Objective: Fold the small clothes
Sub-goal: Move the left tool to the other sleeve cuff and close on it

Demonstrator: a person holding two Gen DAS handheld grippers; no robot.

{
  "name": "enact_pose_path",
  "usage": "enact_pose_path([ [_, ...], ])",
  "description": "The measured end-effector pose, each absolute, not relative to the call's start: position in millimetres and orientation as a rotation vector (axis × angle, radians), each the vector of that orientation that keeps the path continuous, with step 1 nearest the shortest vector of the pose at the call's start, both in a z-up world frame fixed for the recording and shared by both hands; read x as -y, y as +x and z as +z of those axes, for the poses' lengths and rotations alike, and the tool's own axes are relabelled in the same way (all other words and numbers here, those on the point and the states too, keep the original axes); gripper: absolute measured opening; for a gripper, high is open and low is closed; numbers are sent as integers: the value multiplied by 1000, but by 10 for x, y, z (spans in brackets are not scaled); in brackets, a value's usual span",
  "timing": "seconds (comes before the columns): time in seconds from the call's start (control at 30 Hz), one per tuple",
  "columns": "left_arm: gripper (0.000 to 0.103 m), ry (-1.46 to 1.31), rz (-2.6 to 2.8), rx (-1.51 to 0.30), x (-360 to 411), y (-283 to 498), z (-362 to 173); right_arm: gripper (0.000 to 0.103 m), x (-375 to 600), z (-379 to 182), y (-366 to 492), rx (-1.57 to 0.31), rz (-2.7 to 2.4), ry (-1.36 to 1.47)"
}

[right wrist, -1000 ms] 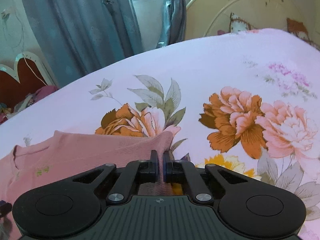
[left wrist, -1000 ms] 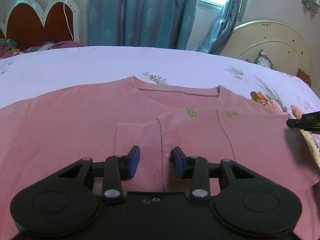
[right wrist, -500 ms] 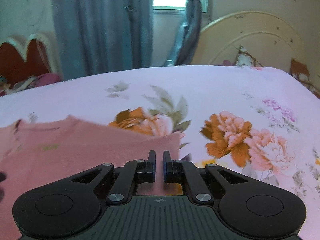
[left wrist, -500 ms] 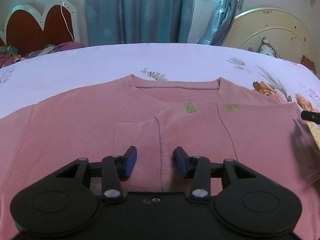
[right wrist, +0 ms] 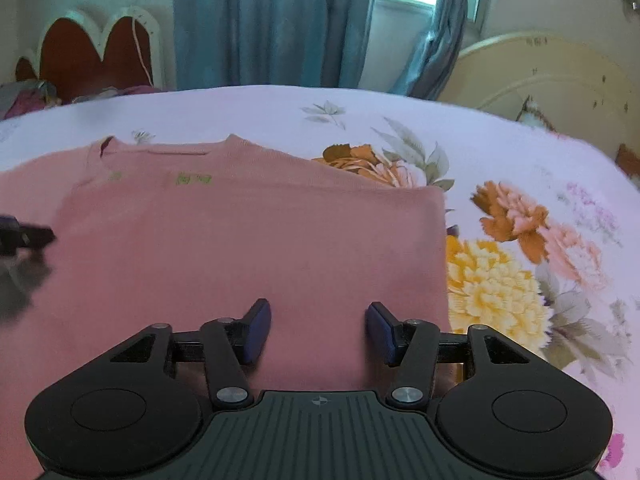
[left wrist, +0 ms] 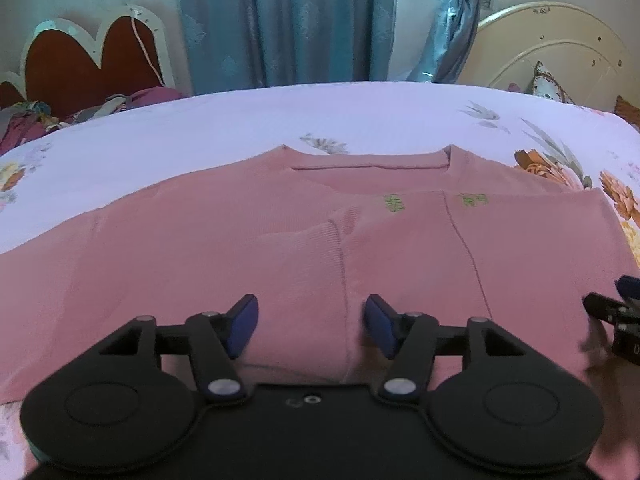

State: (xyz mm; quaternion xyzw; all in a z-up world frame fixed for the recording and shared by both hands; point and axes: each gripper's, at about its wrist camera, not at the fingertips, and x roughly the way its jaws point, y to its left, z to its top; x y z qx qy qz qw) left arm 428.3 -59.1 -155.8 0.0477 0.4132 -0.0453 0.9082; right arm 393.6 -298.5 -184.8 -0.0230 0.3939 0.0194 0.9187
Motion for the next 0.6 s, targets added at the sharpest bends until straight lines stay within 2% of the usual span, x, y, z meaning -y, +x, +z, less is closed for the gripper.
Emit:
enact_pose_path([
  [0.2,60,79,-35,-850,381,4108,-1419,54,2962,-1729,3797,-778,69,35],
  [0.33,60,50,15,-848,157,3949,-1312,54,2778,-1795,3876,-815,85,-34],
  [0.5,62,2,84,-833,-258,3709,-1164,54,2626,-1615,3839,-776,147,61],
  [0.6,68,-54,137,-838,-602,3603,-1121,54,2318,-1502,3805,-755,209,46],
])
